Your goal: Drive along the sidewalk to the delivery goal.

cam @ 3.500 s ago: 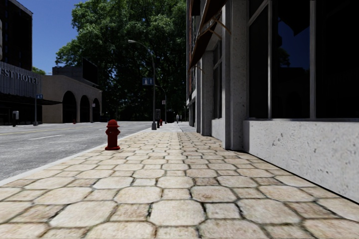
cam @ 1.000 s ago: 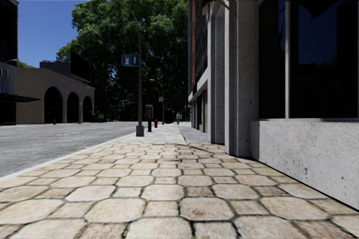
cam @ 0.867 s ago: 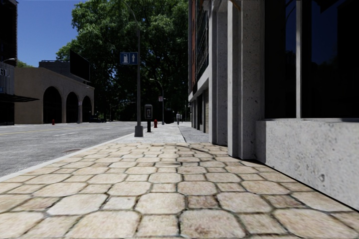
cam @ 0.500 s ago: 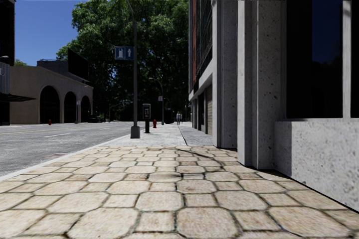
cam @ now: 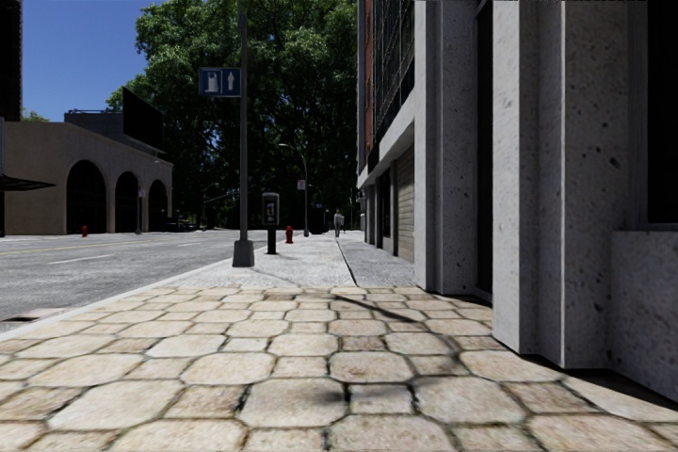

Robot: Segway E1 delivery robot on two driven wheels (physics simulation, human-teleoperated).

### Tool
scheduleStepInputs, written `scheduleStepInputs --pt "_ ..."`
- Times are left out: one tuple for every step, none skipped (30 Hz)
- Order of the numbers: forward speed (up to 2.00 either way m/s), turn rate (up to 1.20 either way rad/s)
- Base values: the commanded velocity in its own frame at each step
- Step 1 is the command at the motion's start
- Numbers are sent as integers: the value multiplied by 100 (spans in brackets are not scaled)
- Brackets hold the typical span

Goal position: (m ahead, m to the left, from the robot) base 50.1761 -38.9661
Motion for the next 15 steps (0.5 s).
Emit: scheduleStepInputs --pt "200 0" --pt "200 0" --pt "200 0" --pt "200 0" --pt "200 0" --pt "200 0" --pt "200 0" --pt "200 0" --pt "200 0" --pt "200 0" --pt "200 0" --pt "200 0" --pt "200 0" --pt "200 0" --pt "200 0"
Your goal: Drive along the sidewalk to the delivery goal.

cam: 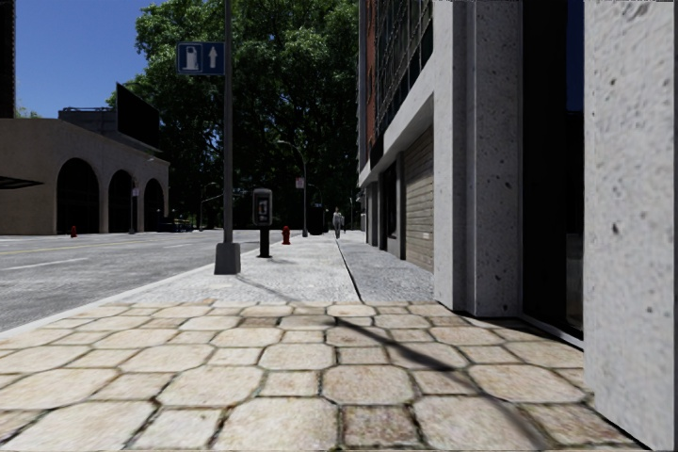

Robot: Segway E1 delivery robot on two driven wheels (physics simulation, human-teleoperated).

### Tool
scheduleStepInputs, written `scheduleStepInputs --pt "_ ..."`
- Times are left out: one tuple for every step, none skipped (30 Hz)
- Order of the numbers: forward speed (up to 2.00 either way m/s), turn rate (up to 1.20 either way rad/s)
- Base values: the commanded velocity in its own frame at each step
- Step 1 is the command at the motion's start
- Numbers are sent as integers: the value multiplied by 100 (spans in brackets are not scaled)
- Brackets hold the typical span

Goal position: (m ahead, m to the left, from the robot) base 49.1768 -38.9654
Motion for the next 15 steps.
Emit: scheduleStepInputs --pt "200 0" --pt "200 0" --pt "200 0" --pt "200 0" --pt "200 0" --pt "200 0" --pt "200 0" --pt "200 0" --pt "200 0" --pt "200 0" --pt "200 0" --pt "200 0" --pt "200 0" --pt "200 0" --pt "200 0"
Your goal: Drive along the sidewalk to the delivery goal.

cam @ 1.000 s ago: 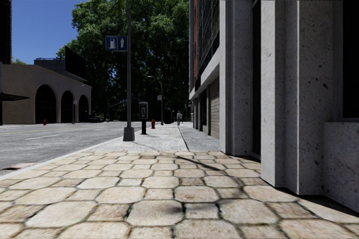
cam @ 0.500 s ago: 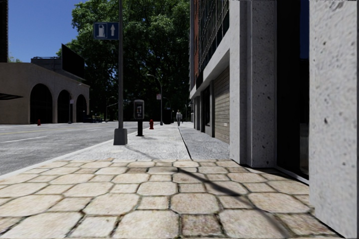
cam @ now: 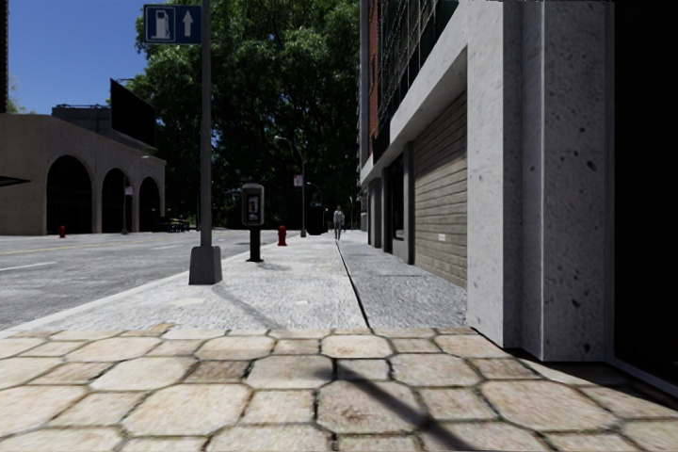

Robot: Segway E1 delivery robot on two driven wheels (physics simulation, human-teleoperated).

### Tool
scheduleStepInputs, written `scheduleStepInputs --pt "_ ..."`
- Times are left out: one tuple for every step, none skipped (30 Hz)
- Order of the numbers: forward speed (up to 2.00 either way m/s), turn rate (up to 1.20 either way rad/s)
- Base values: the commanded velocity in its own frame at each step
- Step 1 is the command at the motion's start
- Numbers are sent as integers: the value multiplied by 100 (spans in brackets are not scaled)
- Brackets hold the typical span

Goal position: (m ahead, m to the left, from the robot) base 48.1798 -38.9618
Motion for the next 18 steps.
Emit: scheduleStepInputs --pt "200 0" --pt "200 0" --pt "200 0" --pt "200 1" --pt "200 4" --pt "200 4" --pt "200 6" --pt "200 10" --pt "200 13" --pt "200 13" --pt "200 14" --pt "200 17" --pt "200 17" --pt "200 18" --pt "200 19" --pt "200 20" --pt "200 20" --pt "200 20"
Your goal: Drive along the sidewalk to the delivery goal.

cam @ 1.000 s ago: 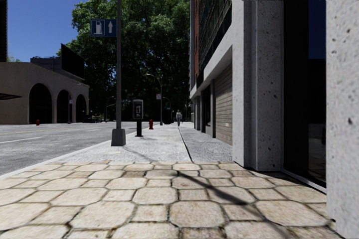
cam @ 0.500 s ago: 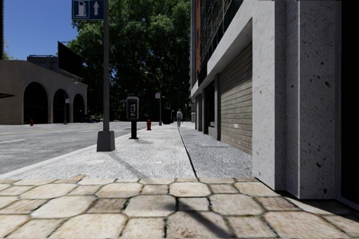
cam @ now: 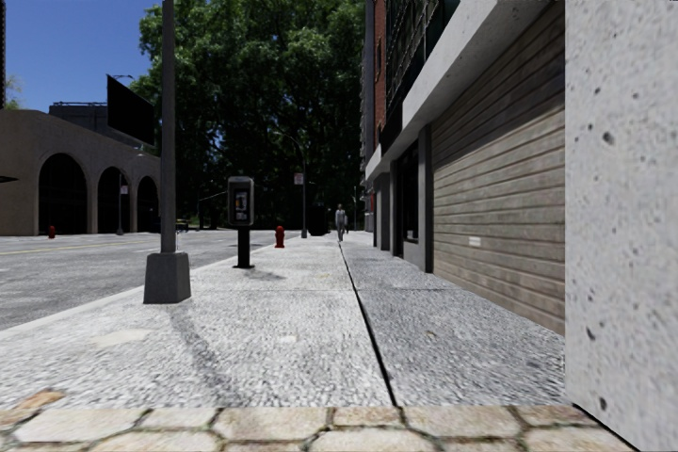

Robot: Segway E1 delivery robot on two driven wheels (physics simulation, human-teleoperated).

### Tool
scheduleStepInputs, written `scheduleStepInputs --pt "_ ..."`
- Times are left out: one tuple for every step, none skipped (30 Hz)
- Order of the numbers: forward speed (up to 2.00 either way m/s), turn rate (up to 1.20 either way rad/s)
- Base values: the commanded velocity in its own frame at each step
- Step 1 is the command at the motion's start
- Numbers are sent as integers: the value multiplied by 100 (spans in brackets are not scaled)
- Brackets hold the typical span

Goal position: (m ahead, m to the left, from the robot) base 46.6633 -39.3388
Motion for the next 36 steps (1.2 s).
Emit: scheduleStepInputs --pt "200 20" --pt "200 20" --pt "200 20" --pt "200 20" --pt "200 20" --pt "200 20" --pt "200 20" --pt "200 20" --pt "200 20" --pt "200 20" --pt "200 20" --pt "200 14" --pt "200 14" --pt "200 0" --pt "200 0" --pt "200 0" --pt "200 0" --pt "200 0" --pt "200 0" --pt "200 0" --pt "200 0" --pt "200 0" --pt "200 0" --pt "200 0" --pt "200 0" --pt "200 0" --pt "200 0" --pt "200 0" --pt "200 0" --pt "200 0" --pt "200 0" --pt "200 0" --pt "200 0" --pt "200 0" --pt "200 0" --pt "200 0"
